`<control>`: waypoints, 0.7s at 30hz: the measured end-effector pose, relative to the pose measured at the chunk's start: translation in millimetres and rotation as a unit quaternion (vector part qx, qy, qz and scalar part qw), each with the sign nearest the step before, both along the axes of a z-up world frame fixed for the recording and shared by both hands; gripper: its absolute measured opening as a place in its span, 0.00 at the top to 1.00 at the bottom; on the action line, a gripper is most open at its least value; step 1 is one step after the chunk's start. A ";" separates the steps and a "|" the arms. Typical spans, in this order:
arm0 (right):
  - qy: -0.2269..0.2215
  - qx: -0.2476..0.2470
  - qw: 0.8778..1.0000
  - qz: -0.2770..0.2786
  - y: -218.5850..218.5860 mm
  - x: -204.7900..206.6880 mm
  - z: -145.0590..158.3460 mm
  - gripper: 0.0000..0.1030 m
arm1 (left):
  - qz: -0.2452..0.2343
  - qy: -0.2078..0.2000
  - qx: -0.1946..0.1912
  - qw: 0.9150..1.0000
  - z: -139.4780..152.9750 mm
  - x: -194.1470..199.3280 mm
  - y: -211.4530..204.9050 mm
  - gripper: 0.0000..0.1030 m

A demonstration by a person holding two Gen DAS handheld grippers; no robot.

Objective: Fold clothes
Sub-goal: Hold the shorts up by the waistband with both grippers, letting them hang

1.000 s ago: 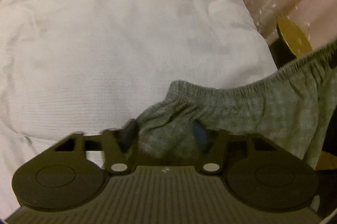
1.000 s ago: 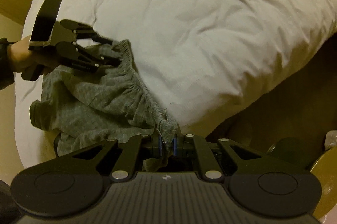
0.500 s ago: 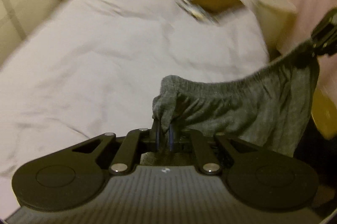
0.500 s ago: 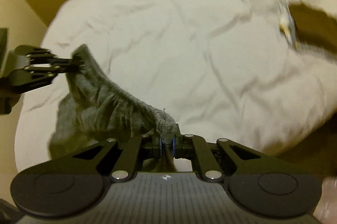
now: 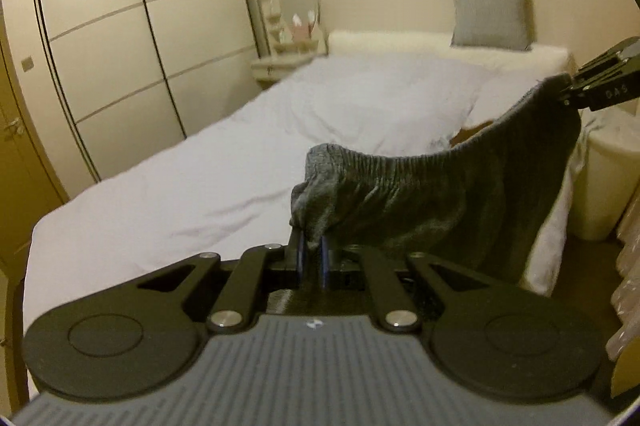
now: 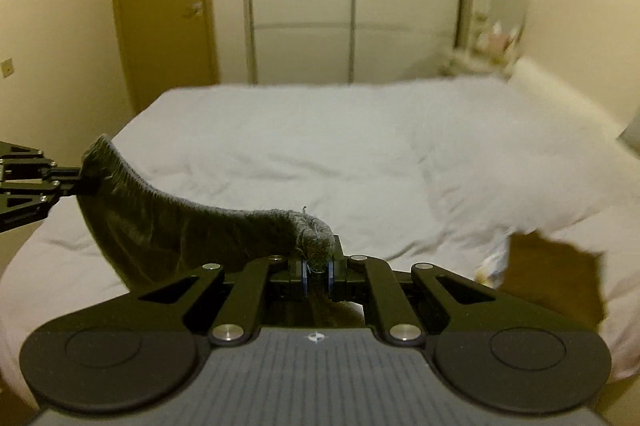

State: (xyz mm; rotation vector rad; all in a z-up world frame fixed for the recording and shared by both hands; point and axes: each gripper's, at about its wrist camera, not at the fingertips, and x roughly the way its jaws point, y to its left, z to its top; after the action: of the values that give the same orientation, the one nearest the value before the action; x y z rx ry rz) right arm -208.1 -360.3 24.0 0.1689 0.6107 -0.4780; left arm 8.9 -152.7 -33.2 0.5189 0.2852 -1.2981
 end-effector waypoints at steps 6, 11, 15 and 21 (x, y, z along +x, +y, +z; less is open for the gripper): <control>-0.018 -0.061 0.997 -0.039 44.2 -48.2 26.3 0.92 | -0.033 -0.001 -0.040 0.999 24.9 -39.2 35.6 0.95; -0.030 -0.088 0.995 -0.048 40.0 -61.5 49.8 0.93 | -0.051 0.004 -0.054 0.997 51.9 -48.6 34.7 0.95; -0.040 -0.083 0.995 -0.034 2.1 -44.1 58.6 0.92 | -0.047 0.001 -0.042 0.998 57.2 -30.8 1.0 0.94; 0.004 -0.026 0.999 0.037 -109.8 65.3 -12.7 0.92 | 0.020 0.023 0.023 0.999 -2.4 36.1 -94.4 0.94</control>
State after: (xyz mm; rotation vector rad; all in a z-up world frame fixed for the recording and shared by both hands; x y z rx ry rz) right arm -142.7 -470.1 11.3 0.0936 0.6105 -0.4224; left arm 45.0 -247.1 -35.6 0.5200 0.3630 -1.2692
